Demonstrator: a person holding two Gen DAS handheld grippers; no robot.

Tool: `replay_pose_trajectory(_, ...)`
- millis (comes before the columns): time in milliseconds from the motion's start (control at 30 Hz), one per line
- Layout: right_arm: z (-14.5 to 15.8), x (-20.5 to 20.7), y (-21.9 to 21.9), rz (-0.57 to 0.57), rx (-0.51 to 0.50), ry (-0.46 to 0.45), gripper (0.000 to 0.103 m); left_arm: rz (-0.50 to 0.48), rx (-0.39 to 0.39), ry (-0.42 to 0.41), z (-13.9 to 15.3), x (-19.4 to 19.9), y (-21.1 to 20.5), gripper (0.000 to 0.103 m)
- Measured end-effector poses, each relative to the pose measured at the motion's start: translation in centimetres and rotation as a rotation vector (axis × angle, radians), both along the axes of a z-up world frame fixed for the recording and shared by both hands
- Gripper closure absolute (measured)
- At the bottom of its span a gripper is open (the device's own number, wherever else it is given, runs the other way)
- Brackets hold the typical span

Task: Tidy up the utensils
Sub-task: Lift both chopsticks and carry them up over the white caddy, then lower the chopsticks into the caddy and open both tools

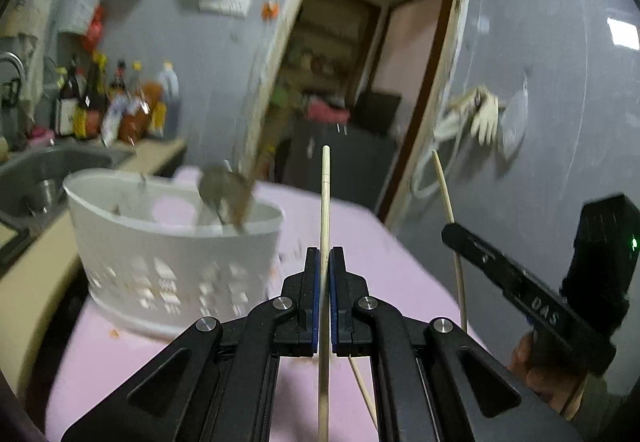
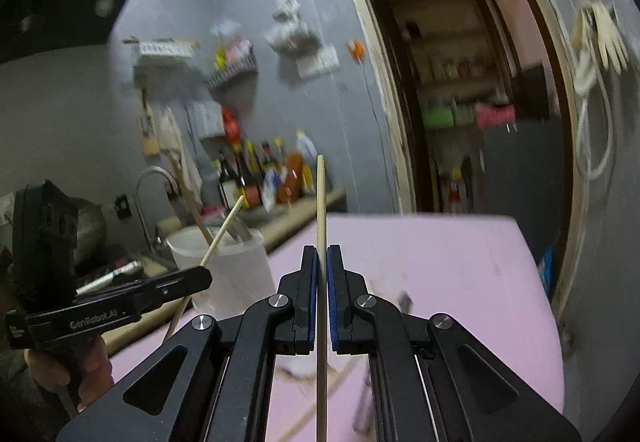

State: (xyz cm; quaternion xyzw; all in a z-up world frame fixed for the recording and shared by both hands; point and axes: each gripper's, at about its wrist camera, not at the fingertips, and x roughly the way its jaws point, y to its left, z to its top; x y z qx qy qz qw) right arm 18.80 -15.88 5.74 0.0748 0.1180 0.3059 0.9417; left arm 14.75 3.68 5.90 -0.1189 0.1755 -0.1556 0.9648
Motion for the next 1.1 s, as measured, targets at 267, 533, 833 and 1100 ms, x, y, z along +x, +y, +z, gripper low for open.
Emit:
replay_pose_trajectory(267, 3.2, 0.1, 3.4, 0.027, 0.159, -0.157, 0.1, 0.066, -0.096, -0.14, 3.4, -0.1, 6.2, 0.101)
replay_pose_trajectory(533, 5.2, 2.1, 6.4, 0.049, 0.209, -0.22, 0.1, 0.033, -0.139, -0.221, 6.0, 0.2, 10.4, 0.101)
replay_pose_trajectory(833, 6.0, 4.7, 8.9, 0.068, 0.268, -0.247, 0.1, 0.1, -0.226, -0.332, 8.9, 0.7, 15.3, 0.101)
replay_pose_trajectory(1100, 4.7, 5.8, 10.5, -0.005, 0.276, -0.285, 0.1, 0.259, -0.221, -0.374, 7.7, 4.1, 18.6, 0.101)
